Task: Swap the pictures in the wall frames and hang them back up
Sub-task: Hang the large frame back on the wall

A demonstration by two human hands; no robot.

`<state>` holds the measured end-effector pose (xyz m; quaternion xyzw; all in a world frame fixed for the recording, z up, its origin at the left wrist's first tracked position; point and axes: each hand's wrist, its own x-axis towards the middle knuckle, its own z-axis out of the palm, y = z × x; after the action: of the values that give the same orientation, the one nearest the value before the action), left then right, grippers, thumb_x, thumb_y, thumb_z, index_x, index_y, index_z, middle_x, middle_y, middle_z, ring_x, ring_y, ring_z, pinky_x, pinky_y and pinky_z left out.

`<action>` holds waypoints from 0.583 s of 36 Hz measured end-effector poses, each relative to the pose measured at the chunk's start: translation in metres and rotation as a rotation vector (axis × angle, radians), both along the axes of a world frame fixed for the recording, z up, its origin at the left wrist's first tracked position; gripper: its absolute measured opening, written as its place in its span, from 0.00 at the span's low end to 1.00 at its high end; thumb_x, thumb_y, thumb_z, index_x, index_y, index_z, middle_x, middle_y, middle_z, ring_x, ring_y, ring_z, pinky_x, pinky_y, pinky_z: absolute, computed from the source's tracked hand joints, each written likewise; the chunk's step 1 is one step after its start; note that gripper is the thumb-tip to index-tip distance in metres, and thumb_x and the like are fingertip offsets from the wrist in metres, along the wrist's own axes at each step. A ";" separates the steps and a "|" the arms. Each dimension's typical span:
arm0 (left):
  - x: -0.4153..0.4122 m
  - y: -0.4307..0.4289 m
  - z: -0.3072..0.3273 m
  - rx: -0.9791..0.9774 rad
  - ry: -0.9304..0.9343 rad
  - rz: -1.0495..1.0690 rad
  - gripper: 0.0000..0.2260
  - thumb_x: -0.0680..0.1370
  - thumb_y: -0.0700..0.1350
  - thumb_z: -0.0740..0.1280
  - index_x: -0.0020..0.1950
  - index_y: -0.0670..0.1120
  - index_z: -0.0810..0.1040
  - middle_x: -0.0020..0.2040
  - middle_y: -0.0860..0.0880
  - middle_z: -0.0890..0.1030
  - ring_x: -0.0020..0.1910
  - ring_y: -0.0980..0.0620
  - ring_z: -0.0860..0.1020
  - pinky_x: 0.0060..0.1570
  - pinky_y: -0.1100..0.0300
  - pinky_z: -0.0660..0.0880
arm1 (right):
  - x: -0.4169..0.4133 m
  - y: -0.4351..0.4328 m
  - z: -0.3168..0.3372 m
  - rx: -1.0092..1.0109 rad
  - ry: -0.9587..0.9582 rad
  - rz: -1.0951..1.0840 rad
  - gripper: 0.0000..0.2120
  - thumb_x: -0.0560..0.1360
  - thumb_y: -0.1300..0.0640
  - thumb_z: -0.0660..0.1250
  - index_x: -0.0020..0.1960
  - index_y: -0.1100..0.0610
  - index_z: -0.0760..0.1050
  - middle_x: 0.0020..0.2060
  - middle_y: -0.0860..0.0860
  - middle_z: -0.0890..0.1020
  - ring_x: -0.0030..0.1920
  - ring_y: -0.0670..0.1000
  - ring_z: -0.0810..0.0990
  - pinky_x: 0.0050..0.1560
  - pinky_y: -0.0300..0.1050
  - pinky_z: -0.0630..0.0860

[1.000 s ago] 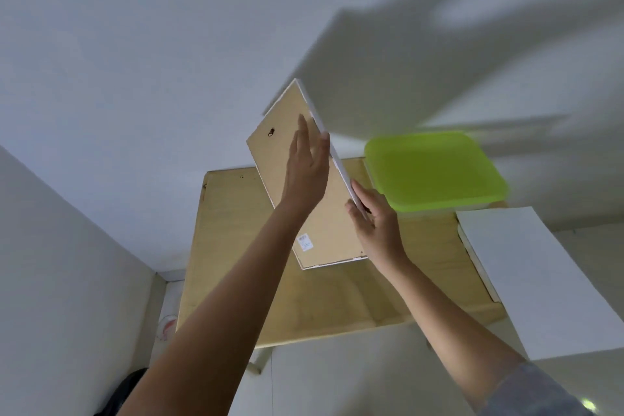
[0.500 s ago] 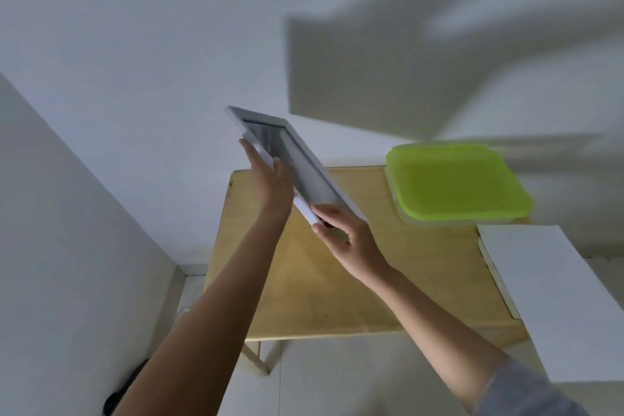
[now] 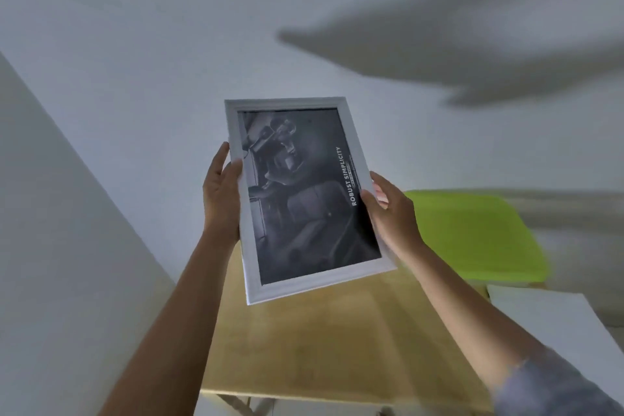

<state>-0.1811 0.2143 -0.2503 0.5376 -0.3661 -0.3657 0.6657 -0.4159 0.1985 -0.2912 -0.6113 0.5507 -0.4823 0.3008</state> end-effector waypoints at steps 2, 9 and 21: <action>-0.010 -0.011 0.019 -0.047 -0.017 -0.037 0.17 0.80 0.44 0.60 0.69 0.55 0.69 0.54 0.50 0.81 0.45 0.55 0.82 0.44 0.61 0.79 | -0.011 -0.015 0.021 -0.019 -0.047 0.044 0.15 0.76 0.61 0.62 0.61 0.52 0.74 0.47 0.43 0.81 0.44 0.33 0.77 0.45 0.23 0.68; -0.065 -0.067 0.101 -0.280 -0.167 -0.115 0.15 0.80 0.49 0.60 0.65 0.62 0.69 0.65 0.51 0.74 0.61 0.46 0.76 0.61 0.44 0.73 | -0.063 -0.065 0.099 -0.140 -0.344 -0.018 0.14 0.76 0.65 0.62 0.59 0.55 0.75 0.50 0.57 0.79 0.44 0.46 0.76 0.42 0.23 0.69; -0.129 -0.143 0.222 -0.563 -0.371 -0.201 0.23 0.81 0.48 0.56 0.74 0.59 0.54 0.44 0.44 0.74 0.52 0.55 0.76 0.63 0.62 0.65 | -0.122 -0.140 0.227 -0.535 -0.543 -0.039 0.19 0.76 0.64 0.63 0.66 0.56 0.70 0.55 0.46 0.77 0.54 0.41 0.75 0.54 0.27 0.71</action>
<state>-0.3098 0.0718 -0.0281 0.3516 -0.6184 -0.2098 0.6707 -0.5376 0.0587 -0.0646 -0.5077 0.3171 -0.7590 0.2562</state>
